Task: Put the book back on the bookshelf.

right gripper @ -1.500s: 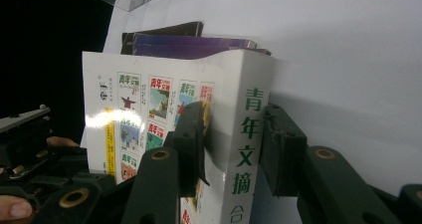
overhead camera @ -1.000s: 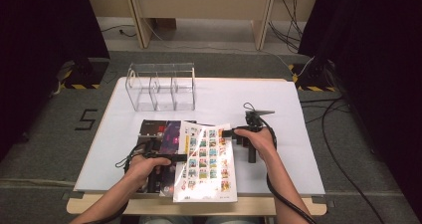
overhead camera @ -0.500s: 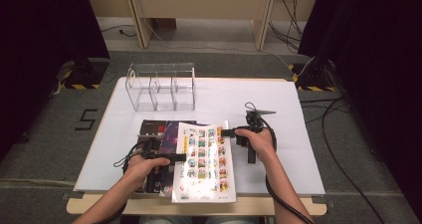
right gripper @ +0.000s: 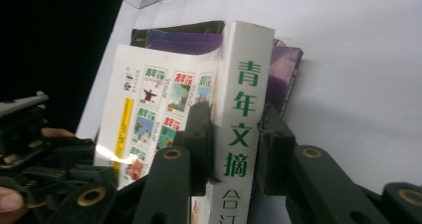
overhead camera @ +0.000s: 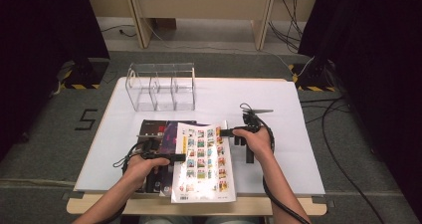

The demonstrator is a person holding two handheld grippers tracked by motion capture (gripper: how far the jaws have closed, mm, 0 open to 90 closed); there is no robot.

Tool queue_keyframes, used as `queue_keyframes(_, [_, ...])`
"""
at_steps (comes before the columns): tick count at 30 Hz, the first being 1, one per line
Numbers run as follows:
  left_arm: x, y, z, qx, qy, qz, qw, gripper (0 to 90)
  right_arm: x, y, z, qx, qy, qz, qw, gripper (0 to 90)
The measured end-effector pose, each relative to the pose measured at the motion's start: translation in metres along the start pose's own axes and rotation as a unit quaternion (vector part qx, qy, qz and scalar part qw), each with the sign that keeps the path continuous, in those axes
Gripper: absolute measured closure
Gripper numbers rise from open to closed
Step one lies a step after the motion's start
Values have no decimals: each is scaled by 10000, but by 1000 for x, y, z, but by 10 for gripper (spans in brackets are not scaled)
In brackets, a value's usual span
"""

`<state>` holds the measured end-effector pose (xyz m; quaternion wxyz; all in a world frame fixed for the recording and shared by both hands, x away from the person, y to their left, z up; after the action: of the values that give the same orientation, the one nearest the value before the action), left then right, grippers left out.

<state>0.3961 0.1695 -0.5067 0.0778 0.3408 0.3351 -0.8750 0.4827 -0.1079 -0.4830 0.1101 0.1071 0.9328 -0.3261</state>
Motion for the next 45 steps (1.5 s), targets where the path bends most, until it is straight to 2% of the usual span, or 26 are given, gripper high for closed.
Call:
queue_keyframes(3, [0,-1,0,-6,59,8,10000,638,0,-1,-4,-1,-19,32,10000,726])
queue_keyframes(5, [0,-5,1,-146,178,49,9997,583,1,-3,-7,-38,-39,58,10000,728])
queue_keyframes(6, [-1,-8,0,-358,292,123,9989,504,1,-4,-8,-39,-35,67,10000,729])
queue_keyframes(7, [-1,-8,0,-358,292,123,9989,397,2,-4,-9,-67,-50,101,9999,731])
queue_keyframes(8, [-5,-21,-2,-684,559,395,9953,364,2,-5,-11,-107,-24,134,9999,733])
queue_keyframes(11, [-8,-46,-6,-923,508,820,9910,280,3,-6,-18,-182,-119,264,9994,735])
queue_keyframes(15, [2,-75,-17,-1363,709,1129,9817,288,5,-10,-30,-273,-313,460,9981,738])
queue_keyframes(16, [6,-81,-22,-1455,676,1177,9800,288,6,-11,-33,-294,-359,510,9976,738])
queue_keyframes(17, [6,-81,-22,-1455,676,1177,9800,289,6,-11,-33,-294,-359,510,9976,738])
queue_keyframes(18, [14,-90,-32,-1652,633,1250,9762,292,7,-13,-39,-318,-462,589,9967,738])
queue_keyframes(21, [25,-100,-44,-1779,450,1357,9736,295,6,-17,-49,-368,-597,692,9951,739])
queue_keyframes(23, [31,-104,-51,-1910,394,1437,9702,298,6,-21,-56,-352,-672,820,9937,739])
queue_keyframes(26, [36,-108,-58,-2041,292,1579,9657,302,5,-28,-67,-364,-806,1014,9909,739])
queue_keyframes(28, [38,-110,-61,-2188,331,1629,9615,305,3,-34,-75,-331,-927,1161,9884,739])
queue_keyframes(33, [38,-117,-66,-2626,462,1740,9480,305,-2,-47,-97,-283,-1224,1503,9806,739])
queue_keyframes(36, [39,-119,-70,-2814,493,1780,9417,302,-5,-52,-108,-276,-1350,1700,9758,739])
queue_keyframes(39, [42,-119,-74,-2872,442,1784,9401,301,-7,-55,-119,-272,-1459,1892,9707,739])
queue_keyframes(42, [44,-118,-75,-2880,404,1775,9402,301,-11,-56,-127,-237,-1557,2069,9656,739])
queue_keyframes(45, [45,-118,-78,-2921,397,1771,9390,301,-15,-57,-134,-221,-1586,2196,9624,739])
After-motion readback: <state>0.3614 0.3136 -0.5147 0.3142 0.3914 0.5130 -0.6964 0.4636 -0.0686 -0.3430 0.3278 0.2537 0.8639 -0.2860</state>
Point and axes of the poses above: each handheld gripper's, and its own axes: y roughly forward along the jaws, x roughly out of its underside, z roughly to its right, the point moved 4 cm from there along y, roughly forward along the jaws, and after that the axes turned 11 degrees about y, right-handed, at the moved point
